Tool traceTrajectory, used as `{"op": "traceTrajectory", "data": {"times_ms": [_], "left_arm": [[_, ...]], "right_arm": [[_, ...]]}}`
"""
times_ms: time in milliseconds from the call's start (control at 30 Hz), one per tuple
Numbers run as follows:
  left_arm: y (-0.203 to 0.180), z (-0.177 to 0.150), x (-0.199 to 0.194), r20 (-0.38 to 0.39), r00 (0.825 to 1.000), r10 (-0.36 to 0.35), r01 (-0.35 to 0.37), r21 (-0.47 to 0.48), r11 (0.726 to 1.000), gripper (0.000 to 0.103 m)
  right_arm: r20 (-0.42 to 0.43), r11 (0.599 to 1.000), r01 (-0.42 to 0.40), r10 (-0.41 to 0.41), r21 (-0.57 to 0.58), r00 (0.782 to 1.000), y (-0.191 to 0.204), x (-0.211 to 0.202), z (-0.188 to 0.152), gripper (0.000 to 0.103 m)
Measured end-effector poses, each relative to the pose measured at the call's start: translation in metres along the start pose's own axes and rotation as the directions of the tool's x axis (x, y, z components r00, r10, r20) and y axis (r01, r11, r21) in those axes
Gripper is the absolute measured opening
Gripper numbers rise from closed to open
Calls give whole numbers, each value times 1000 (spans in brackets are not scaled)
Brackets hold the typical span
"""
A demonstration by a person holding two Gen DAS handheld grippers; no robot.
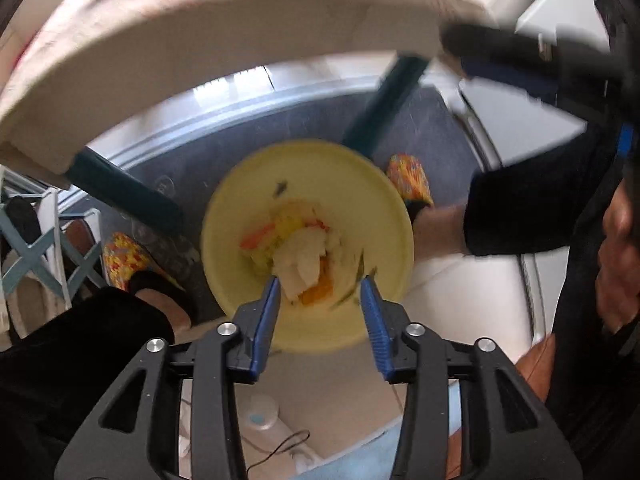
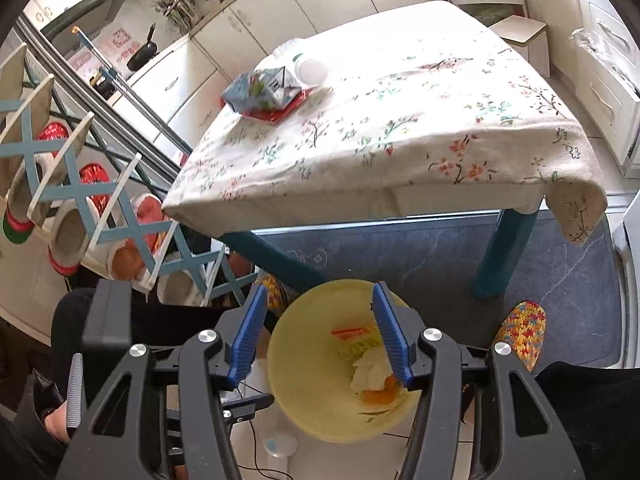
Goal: Collect trash
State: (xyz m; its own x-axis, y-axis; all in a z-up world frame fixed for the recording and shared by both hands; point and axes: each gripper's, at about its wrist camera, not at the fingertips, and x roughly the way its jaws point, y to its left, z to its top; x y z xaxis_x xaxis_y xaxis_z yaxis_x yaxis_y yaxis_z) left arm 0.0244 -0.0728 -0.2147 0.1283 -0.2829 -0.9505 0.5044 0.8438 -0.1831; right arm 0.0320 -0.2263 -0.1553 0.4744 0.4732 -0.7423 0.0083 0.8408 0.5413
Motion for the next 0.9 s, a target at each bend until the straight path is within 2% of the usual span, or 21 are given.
{"op": "traceTrajectory", "data": {"times_ms": [100,200,300,367,433,567,700,767,900], "left_arm": [[21,8,-19,85,996,-5,12,-85,996,42],[42,22,-42,197,978,65,-33,-165,986,43],[72,45,-68,293,943,158,-74,-278,958,52],[97,65,-82,330,918,221,-99,-349,932,53],[121,89,-86,336,905,262,-118,-393,912,55],[155,133,-74,300,904,306,-164,-417,894,57],[171,172,-51,249,912,324,-216,-379,900,57],[173,187,-45,257,900,351,-250,-353,902,62],[180,219,-34,270,898,348,-271,-284,920,74]], "right_arm": [[0,1000,-9,9,9,1000,-1,0,3,56],[5,1000,-24,24,18,1000,-1,1,6,56],[10,999,-40,39,19,999,0,2,7,57],[18,999,-37,36,9,999,1,2,9,57],[33,1000,-29,29,-6,999,3,0,11,57],[52,1000,-21,22,-18,998,5,2,18,60],[45,1000,-29,29,4,999,2,10,23,60],[37,999,-39,38,18,999,1,14,25,60],[23,998,-51,51,31,998,0,19,26,60]]}}
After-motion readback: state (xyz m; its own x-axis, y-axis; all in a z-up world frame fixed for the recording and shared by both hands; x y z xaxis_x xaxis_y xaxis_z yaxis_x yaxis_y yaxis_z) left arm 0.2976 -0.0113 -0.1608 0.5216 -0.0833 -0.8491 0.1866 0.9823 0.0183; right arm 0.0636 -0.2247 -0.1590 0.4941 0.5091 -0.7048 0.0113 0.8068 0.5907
